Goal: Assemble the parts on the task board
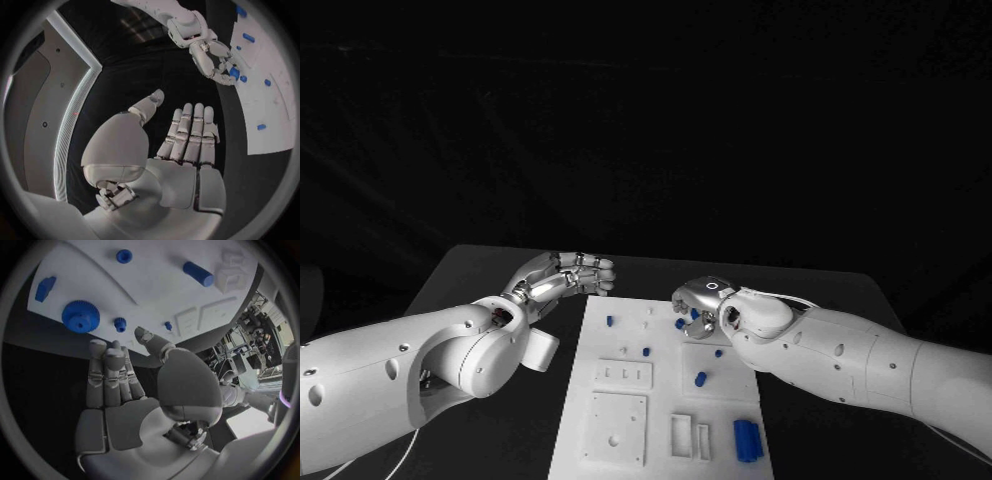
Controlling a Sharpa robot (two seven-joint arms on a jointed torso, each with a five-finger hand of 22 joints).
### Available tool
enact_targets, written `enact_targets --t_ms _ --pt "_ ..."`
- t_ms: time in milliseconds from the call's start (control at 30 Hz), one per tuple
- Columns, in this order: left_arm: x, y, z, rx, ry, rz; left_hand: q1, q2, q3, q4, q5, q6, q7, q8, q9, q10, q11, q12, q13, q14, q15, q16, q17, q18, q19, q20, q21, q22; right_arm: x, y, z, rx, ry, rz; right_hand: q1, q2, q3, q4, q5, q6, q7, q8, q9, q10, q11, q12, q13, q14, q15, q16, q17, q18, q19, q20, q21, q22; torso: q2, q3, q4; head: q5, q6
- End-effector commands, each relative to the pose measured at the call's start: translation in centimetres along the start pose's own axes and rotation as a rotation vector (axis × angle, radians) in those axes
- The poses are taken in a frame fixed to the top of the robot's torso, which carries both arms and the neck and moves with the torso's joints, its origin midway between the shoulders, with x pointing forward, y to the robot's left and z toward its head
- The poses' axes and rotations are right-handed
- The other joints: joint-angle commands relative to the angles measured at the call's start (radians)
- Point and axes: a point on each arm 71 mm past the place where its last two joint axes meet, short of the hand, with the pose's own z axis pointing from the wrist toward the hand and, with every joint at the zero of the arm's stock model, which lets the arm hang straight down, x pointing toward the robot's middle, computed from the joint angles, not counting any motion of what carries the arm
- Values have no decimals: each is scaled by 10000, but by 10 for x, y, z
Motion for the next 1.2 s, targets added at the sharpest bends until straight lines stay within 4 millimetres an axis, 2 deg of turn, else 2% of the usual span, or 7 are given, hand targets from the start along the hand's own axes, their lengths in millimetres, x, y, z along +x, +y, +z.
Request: enact_targets --t_ms 33,533,767,1000,1200 --pt "1 -1 1 -2 -38 -153 -129 -12 11 -52 30 -22 251 -52 -11 -17 47 -63 -9 -74 19 -51 -16 64 -13 28 -55 184 2 1 0 22 108 -238 -3 -131 70 7 -64 12 32 -43 -14 -49 -3 -53 -21 -59 33 48 -23 376 154 -184 21 175 136 -49 80 -74 54" --pt "1 0 0 -282 -75 -551 -168 -17 18 -66 -9 -25 257 -68 -17 -22 47 -94 -9 -86 13 -70 -24 64 -22 30 -60 190 2 1 3 201 136 -454 -11 -136 307 210 -154 76 8 -24 -3 35 -27 -18 -52 -84 11 138 -94 376 171 -190 36 163 345 -90 89 -81 125" --pt "1 1 1 -333 -82 -544 -174 -18 23 -74 -21 -26 258 -74 -19 -26 49 -106 -9 -92 12 -77 -27 64 -26 29 -62 192 2 2 3 264 129 -529 -7 -132 439 312 -178 140 8 5 14 138 -61 8 -46 -100 -23 184 -127 376 184 -201 51 164 416 -94 94 -84 161" --pt "4 0 1 -310 4 -572 -194 -25 25 -82 -34 -33 263 -84 -23 -32 57 -124 -10 -103 16 -89 -31 60 -34 30 -66 194 3 2 2 271 215 -592 -5 -97 565 393 -184 276 -15 76 52 269 -105 38 -28 -117 -67 231 -161 376 188 -214 69 167 484 -119 75 -92 219" --pt "4 0 1 -316 -9 -568 -193 -23 31 -90 -36 -35 264 -88 -24 -35 61 -132 -10 -107 17 -93 -33 60 -39 30 -68 195 3 3 3 192 184 -863 59 -37 731 402 -198 471 -72 177 104 513 -185 123 31 -141 -143 265 -199 376 163 -227 80 171 527 -121 63 -62 270"
